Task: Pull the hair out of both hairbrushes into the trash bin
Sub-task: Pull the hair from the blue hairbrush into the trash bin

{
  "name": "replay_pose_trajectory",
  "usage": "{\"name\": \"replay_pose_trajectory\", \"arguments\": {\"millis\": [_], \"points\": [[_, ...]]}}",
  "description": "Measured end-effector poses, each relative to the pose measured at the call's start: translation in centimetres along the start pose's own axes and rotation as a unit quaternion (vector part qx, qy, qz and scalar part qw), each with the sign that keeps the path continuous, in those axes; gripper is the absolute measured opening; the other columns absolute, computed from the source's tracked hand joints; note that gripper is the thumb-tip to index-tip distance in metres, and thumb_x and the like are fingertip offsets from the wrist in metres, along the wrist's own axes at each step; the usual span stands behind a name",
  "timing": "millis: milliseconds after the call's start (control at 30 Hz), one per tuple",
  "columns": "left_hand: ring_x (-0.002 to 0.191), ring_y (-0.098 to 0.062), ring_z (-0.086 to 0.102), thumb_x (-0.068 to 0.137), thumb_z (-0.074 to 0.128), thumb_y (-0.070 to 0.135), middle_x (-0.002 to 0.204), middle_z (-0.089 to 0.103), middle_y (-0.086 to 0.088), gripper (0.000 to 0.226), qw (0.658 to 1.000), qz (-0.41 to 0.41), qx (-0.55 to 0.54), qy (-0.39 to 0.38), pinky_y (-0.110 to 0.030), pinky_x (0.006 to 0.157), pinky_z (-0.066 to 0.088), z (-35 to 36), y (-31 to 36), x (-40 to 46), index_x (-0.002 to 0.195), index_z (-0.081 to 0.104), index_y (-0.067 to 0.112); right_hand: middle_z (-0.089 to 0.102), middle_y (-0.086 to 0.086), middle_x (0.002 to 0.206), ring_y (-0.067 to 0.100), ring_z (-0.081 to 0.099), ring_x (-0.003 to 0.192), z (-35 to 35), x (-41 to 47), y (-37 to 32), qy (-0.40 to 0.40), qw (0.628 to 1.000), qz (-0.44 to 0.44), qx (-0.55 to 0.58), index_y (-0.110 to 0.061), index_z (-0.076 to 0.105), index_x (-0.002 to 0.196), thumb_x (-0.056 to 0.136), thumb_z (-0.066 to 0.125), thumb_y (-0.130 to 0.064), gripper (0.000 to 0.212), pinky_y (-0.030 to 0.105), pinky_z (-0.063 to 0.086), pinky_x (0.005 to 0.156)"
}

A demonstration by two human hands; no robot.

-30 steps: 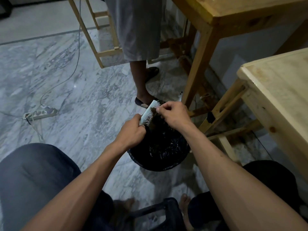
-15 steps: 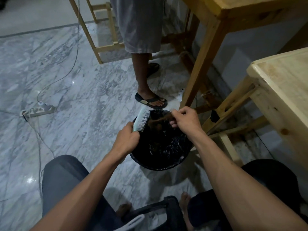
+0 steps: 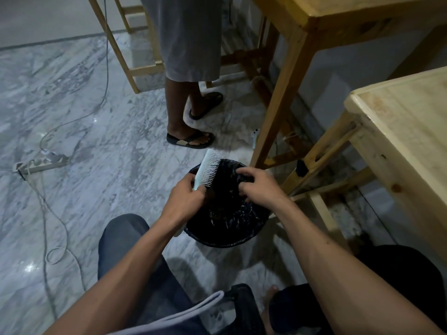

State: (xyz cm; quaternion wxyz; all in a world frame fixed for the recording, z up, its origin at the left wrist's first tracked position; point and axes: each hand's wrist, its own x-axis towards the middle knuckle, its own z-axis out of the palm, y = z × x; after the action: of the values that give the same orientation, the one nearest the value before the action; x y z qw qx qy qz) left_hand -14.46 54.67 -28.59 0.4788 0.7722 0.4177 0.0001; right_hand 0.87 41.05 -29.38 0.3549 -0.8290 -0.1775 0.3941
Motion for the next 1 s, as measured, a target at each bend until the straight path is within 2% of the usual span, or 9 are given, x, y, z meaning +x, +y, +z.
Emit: {"name": "replay_pose_trajectory", "arguments": {"millis": [100,267,400,500,600,800,867,933,1000], "points": [[0.074,-0.017,0.067,0.091,0.055,0.025,0.098,0.070,0.002,0.027,1.000,0.018,-0.014,-0.020,-0.031,0.058,0.047,0.2,0.1,0.3,0.118,0.059,0.025,0.063,-0.001,0.133,0.018,0.075,0.082,0.9,0.0,-1.6,-0.066,0.987,-0.016,0.145,-0.022,0.054,0.148,0.093,0.059,-0.002,0.059,0.027,0.061,0.063],[0.049,-0.017,0.051,0.082,0.046,0.022,0.064,0.060,-0.002,0.023,0.991,0.014,-0.129,-0.044,-0.034,0.049,0.041,-0.2,0.5,0.7,0.097,0.064,0.023,0.080,0.008,0.103,0.017,0.075,0.078,1.7,0.5,-1.9,-0.176,0.955,-0.038,0.236,-0.017,0.073,0.120,0.092,0.065,-0.006,0.031,0.024,0.058,0.064],[0.047,-0.021,0.053,0.089,0.036,0.014,0.058,0.057,-0.012,0.031,0.989,0.003,-0.141,-0.043,-0.035,0.047,0.044,-1.4,0.3,1.0,0.096,0.066,0.015,0.076,0.001,0.077,0.011,0.066,0.067,2.8,1.3,-0.8,-0.115,0.969,-0.051,0.211,-0.016,0.081,0.088,0.089,0.079,-0.019,0.004,0.022,0.054,0.061],[0.049,-0.024,0.056,0.085,0.036,0.019,0.061,0.059,-0.014,0.035,0.990,-0.012,-0.130,-0.046,-0.038,0.051,0.046,-1.8,-0.6,1.5,0.094,0.069,0.020,0.072,-0.003,0.068,0.008,0.064,0.064,3.2,2.0,0.2,-0.074,0.979,-0.037,0.187,-0.020,0.082,0.076,0.089,0.081,-0.024,0.013,0.024,0.052,0.064],[0.053,-0.023,0.055,0.088,0.037,0.018,0.066,0.060,-0.013,0.035,0.992,-0.020,-0.122,-0.036,-0.036,0.050,0.047,-1.5,-1.0,1.6,0.096,0.071,0.022,0.069,-0.005,0.064,0.007,0.060,0.061,3.0,2.2,0.7,-0.037,0.981,-0.036,0.188,-0.018,0.078,0.079,0.093,0.076,-0.017,0.014,0.022,0.050,0.061],[0.056,-0.024,0.052,0.095,0.037,0.015,0.067,0.057,-0.013,0.027,0.994,-0.039,-0.084,0.055,-0.037,0.054,0.042,-1.2,-1.6,2.2,0.094,0.062,0.004,0.068,-0.002,0.070,0.006,0.059,0.061,1.4,2.1,2.4,0.075,0.967,-0.019,0.243,-0.014,0.076,0.083,0.096,0.071,-0.012,0.014,0.017,0.049,0.057],[0.052,-0.024,0.053,0.094,0.037,0.012,0.062,0.057,-0.013,0.027,0.993,-0.053,-0.087,0.051,-0.037,0.054,0.044,-1.4,-1.7,2.4,0.092,0.063,0.006,0.072,0.001,0.079,0.009,0.063,0.068,1.4,2.3,2.8,0.054,0.980,-0.008,0.191,-0.014,0.077,0.090,0.098,0.069,-0.011,0.012,0.018,0.052,0.060],[0.052,-0.024,0.054,0.093,0.036,0.014,0.061,0.057,-0.013,0.030,0.994,-0.045,-0.099,0.030,-0.039,0.055,0.046,-1.2,-1.6,2.4,0.095,0.065,0.009,0.075,0.006,0.096,0.014,0.069,0.079,1.7,2.4,2.7,-0.021,0.994,0.006,0.105,-0.010,0.076,0.115,0.101,0.062,-0.007,0.020,0.023,0.058,0.066],[0.051,-0.023,0.055,0.093,0.035,0.018,0.062,0.058,-0.011,0.031,0.993,-0.037,-0.109,0.007,-0.038,0.053,0.047,-0.9,-1.2,2.3,0.098,0.065,0.014,0.076,0.007,0.102,0.020,0.074,0.087,2.2,2.5,2.0,-0.077,0.997,0.016,0.015,-0.011,0.061,0.142,0.102,0.059,-0.012,0.040,0.030,0.060,0.073]]}}
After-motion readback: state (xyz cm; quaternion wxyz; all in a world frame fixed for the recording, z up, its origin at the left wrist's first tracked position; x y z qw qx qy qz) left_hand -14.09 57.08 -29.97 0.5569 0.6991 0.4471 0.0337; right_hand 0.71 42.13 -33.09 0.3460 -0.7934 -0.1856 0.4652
